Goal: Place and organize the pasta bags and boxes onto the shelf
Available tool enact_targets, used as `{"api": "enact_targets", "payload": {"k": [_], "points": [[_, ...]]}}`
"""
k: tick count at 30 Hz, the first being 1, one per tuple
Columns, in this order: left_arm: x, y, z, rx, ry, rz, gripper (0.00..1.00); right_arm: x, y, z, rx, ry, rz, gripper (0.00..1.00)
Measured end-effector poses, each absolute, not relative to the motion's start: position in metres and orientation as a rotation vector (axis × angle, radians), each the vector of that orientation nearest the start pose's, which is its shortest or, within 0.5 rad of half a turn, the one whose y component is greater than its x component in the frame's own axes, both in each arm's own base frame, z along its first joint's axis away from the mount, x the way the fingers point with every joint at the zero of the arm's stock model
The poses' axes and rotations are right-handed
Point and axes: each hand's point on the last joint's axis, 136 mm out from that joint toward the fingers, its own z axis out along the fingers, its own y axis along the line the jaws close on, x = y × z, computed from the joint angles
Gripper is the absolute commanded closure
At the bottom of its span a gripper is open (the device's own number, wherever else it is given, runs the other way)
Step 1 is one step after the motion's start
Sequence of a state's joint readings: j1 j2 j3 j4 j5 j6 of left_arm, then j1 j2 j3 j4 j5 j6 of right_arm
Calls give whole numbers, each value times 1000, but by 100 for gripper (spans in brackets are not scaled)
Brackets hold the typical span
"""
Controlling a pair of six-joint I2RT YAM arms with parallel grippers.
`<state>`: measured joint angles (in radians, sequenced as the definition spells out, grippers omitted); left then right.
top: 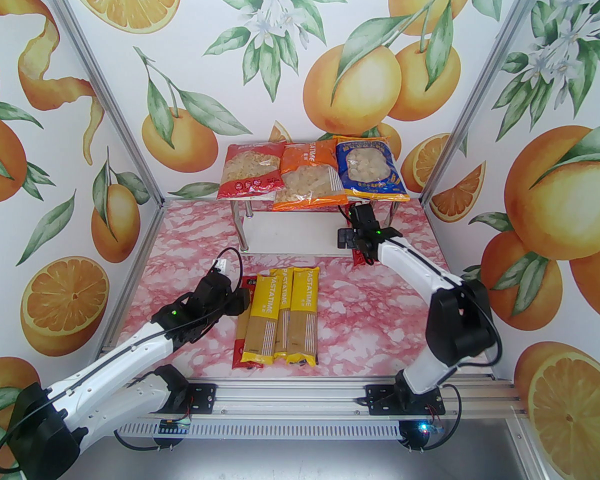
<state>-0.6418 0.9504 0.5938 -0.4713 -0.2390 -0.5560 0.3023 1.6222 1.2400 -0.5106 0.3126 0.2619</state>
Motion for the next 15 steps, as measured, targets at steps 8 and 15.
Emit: {"api": "enact_targets", "payload": {"k": [8,15], "points": [[230,-124,94,-78,2471,-269,29,357,113,146,-14,2442,-3,4],[212,-122,56,-133,2570,-279,26,309,148,142,-103,2472,136,4]]}}
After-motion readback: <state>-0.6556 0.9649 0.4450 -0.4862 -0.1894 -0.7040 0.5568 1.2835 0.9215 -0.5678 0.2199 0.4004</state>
